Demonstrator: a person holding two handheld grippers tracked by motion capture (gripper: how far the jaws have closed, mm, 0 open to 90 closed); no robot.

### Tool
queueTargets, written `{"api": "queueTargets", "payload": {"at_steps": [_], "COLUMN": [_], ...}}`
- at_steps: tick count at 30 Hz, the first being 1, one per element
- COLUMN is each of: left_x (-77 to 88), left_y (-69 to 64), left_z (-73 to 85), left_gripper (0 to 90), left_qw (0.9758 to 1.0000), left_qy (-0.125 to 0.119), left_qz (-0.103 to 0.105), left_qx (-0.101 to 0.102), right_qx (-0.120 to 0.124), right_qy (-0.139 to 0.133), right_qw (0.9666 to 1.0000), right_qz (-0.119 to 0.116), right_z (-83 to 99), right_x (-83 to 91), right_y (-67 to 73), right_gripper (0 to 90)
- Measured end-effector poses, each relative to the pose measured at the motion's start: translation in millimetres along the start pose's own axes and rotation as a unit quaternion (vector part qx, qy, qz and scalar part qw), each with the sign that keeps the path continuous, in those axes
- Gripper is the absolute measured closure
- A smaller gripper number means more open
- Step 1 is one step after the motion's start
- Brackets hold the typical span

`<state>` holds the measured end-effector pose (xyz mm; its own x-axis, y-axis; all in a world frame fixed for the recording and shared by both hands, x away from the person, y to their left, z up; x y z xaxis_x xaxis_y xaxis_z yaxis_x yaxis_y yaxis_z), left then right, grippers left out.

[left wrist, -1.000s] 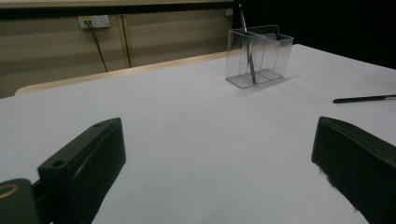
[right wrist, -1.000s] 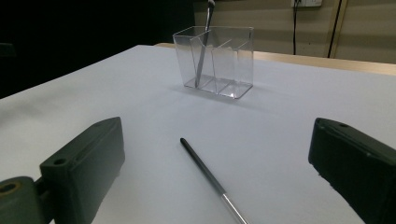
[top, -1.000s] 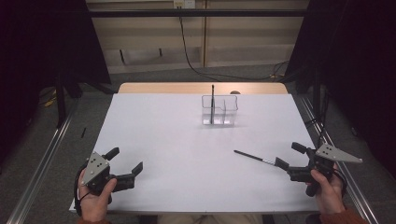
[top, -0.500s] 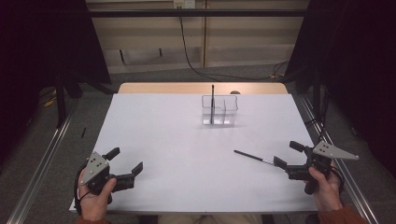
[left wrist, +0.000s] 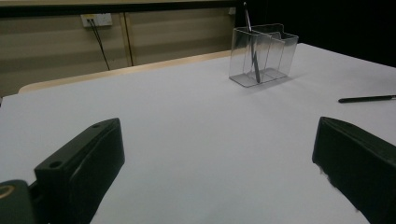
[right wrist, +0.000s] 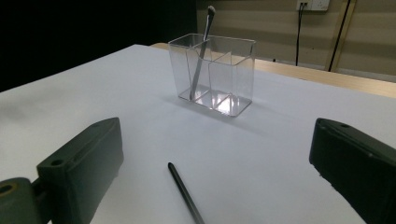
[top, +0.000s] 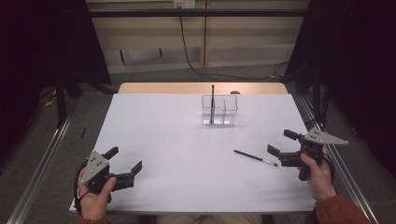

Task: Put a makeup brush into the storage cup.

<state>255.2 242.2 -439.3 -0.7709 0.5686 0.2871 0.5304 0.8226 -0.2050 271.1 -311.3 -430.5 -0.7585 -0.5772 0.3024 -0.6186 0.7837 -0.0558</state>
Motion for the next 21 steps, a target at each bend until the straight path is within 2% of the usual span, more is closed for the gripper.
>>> {"api": "queueTargets", "payload": {"at_steps": [3, 6, 12, 16, 21], "left_x": [-0.4, -0.7, -2.8, -4.7, -3.7], "left_y": [-0.2, 0.0, 0.6, 0.0, 1.0], "left_z": [0.1, 0.2, 0.1, -0.3, 0.4], "left_gripper": [2.2, 2.2, 2.2, 2.2, 2.2], "left_qw": [1.0, 1.0, 1.0, 1.0, 1.0], "left_qy": [0.0, 0.003, 0.004, 0.007, 0.008], "left_qz": [0.0, -0.001, -0.001, 0.002, -0.001], "left_qx": [0.001, -0.003, -0.001, -0.005, -0.004], "right_qx": [0.001, 0.005, 0.012, 0.015, 0.034], "right_qy": [0.021, 0.024, 0.034, 0.051, 0.067], "right_qw": [0.9998, 0.9997, 0.9988, 0.9979, 0.9965], "right_qz": [-0.006, -0.009, -0.034, -0.036, -0.036], "right_z": [-3.3, -6.8, -12.6, -12.6, -16.4], "right_x": [-7.7, -13.9, -25.5, -31.4, -36.0], "right_y": [-2.0, -2.8, -3.8, -4.4, -4.5], "right_gripper": [2.0, 1.2, 0.6, 0.6, 1.5]}}
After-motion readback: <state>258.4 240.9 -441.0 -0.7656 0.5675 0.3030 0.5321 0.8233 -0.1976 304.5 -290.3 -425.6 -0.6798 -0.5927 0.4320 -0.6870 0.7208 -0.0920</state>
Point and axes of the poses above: each handheld gripper's, and its own axes: x roughly backward along the jaws, z roughly out of its underside, y roughly to its left, the point moved 2 cm from there along -x, roughly forward along the jaws, and after that the axes turned 11 degrees about x, right-handed, at the moved point
